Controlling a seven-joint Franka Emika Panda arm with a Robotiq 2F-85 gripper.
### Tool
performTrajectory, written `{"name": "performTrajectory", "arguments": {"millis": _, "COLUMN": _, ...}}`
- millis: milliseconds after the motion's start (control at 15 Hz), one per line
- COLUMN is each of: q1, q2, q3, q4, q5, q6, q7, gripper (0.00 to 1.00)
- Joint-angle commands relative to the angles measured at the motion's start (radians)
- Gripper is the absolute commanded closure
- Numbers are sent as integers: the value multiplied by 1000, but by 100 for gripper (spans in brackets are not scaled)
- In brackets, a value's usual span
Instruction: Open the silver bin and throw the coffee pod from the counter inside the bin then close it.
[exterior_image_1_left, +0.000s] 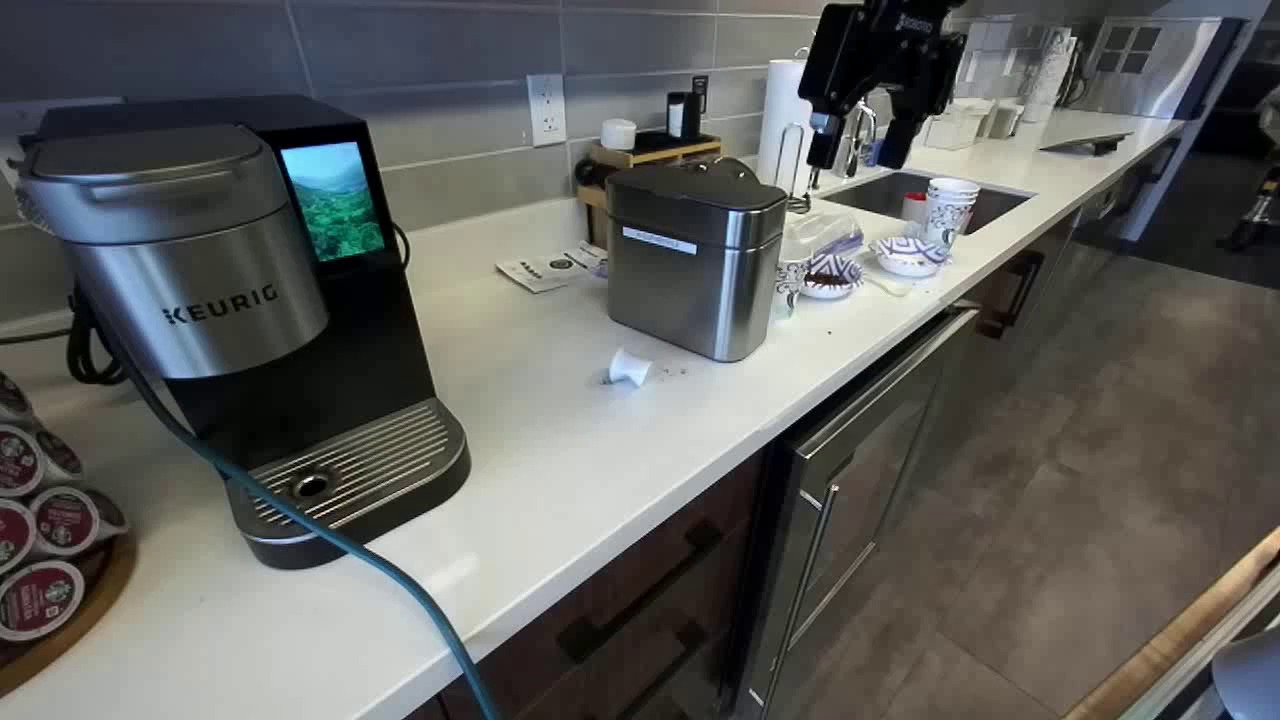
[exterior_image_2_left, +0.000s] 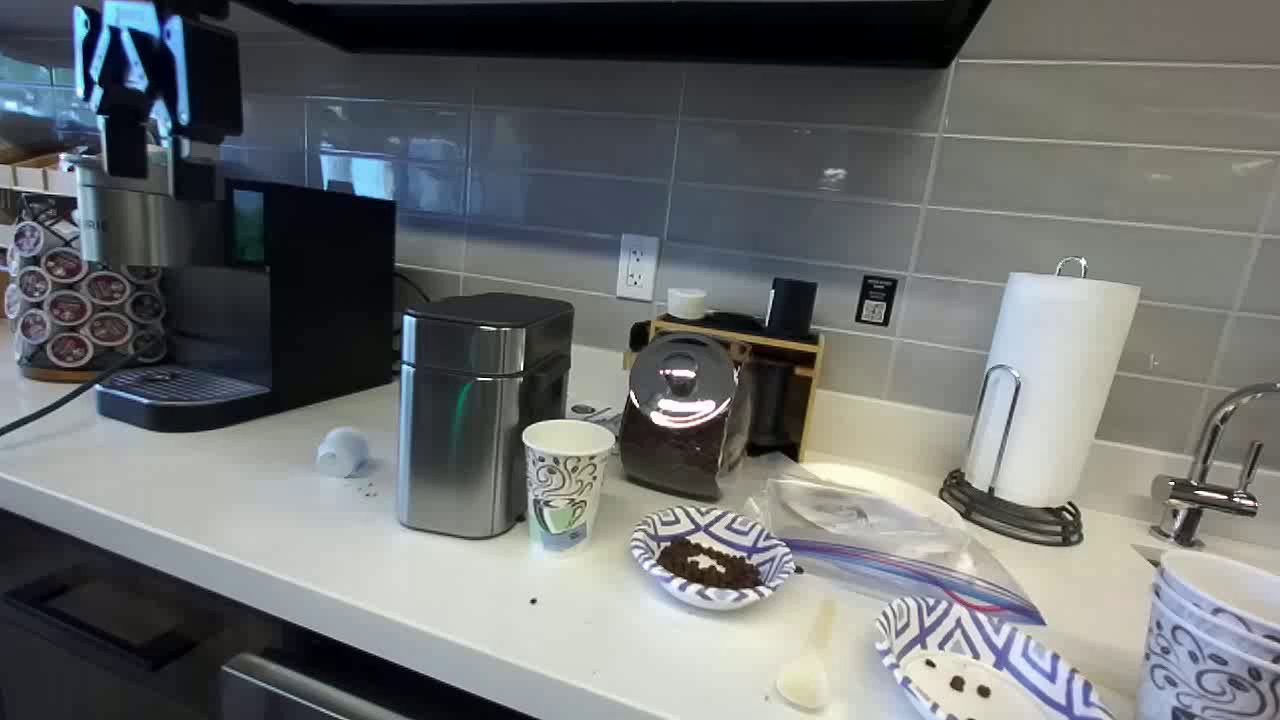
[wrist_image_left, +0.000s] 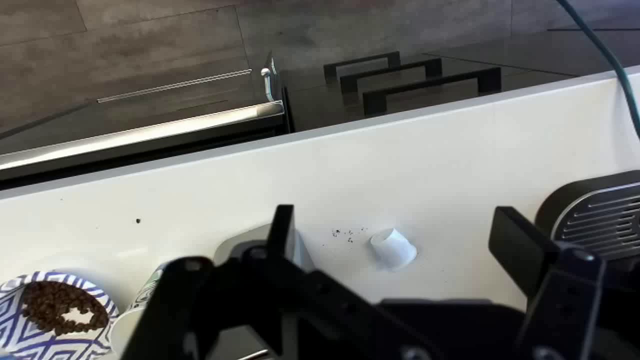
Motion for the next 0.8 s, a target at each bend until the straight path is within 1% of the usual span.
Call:
{"name": "performTrajectory", "arguments": {"millis": 0, "q1": 3, "q2": 1, "q3": -2, "q4": 3, "q5": -1, "q6": -3, "q7": 1, "gripper": 0}}
{"name": "performTrajectory", "arguments": {"millis": 133, "q1": -8, "q2": 14, "q3": 0, "q4": 14, "q5": -23, "q6": -10, "q7": 11, "gripper": 0}}
{"name": "performTrajectory", "arguments": {"millis": 200, "q1": -31, "q2": 32, "q3": 11, "q4": 35, "q5": -94, "q6": -3, "q7": 25, "gripper": 0}}
{"name": "performTrajectory", "arguments": {"millis": 267, "q1": -41, "q2": 38, "q3": 16, "q4": 42, "q5": -141, "q6": 4, "q7": 28, "gripper": 0}}
{"name": "performTrajectory", "arguments": {"millis": 400, "q1": -69, "q2": 73, "q3": 31, "q4": 82, "q5": -289, "q6": 31, "q7": 28, "gripper": 0}}
{"name": "performTrajectory", "arguments": {"millis": 533, "q1": -85, "q2": 110, "q3": 39, "q4": 116, "q5": -411, "q6": 92, "q7": 31, "gripper": 0}}
{"name": "performTrajectory", "arguments": {"millis": 733, "q1": -94, "q2": 187, "q3": 54, "q4": 172, "q5": -559, "q6": 217, "q7": 58, "gripper": 0}}
